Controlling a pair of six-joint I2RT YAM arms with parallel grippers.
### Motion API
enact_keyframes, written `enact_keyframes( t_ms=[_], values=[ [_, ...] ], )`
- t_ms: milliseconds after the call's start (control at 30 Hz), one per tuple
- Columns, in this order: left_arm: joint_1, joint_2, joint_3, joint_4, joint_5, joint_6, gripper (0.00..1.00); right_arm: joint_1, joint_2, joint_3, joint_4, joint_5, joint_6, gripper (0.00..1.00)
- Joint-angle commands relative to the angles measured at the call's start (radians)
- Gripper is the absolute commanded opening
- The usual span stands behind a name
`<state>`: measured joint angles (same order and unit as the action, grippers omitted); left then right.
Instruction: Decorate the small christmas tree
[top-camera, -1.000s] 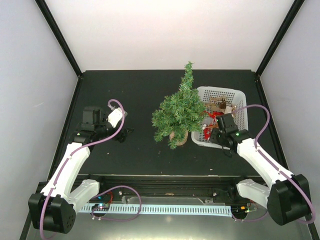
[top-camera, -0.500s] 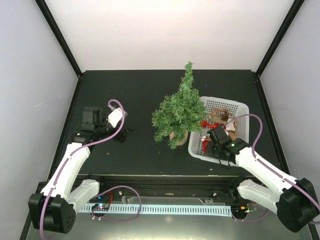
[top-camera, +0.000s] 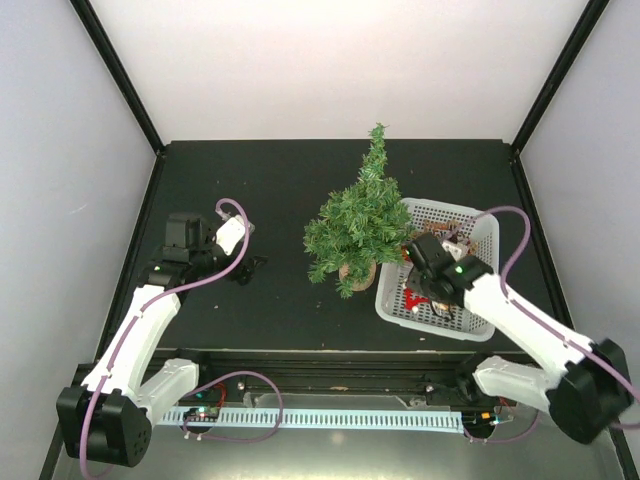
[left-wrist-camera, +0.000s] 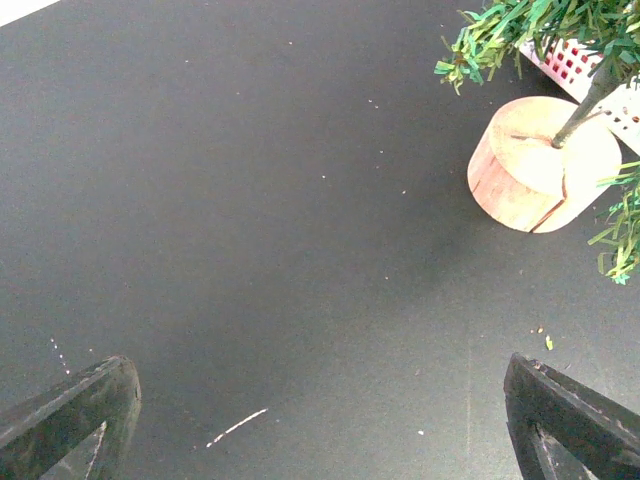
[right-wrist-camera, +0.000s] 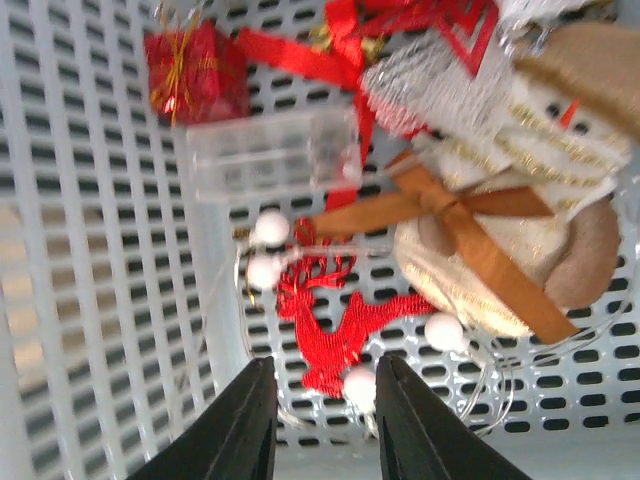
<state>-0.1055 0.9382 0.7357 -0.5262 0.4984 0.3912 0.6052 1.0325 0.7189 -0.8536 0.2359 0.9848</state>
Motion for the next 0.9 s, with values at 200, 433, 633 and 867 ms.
enact_keyframes(
  t_ms=[200, 433, 633, 867],
  values=[
    [0.005, 0.002, 0.024, -0.002, -0.017, -0.005, 0.99, -0.174, 0.407, 0.303, -0.269, 0.172, 0.163, 0.23],
    [0.005, 0.003, 0.024, -0.003, -0.014, -0.005, 0.99, -0.324, 0.237, 0.136, -0.198, 0.137, 0.183, 0.18],
    [0.005, 0.010, 0.027, -0.001, -0.009, -0.004, 0.99, -0.387, 0.231, 0.124, -0.238, 0.180, 0.190, 0.18],
    [0.005, 0.004, 0.024, -0.009, -0.012, -0.003, 0.99, -0.507, 0.260, 0.116, -0.214, 0.190, 0.173, 0.19]
  ],
)
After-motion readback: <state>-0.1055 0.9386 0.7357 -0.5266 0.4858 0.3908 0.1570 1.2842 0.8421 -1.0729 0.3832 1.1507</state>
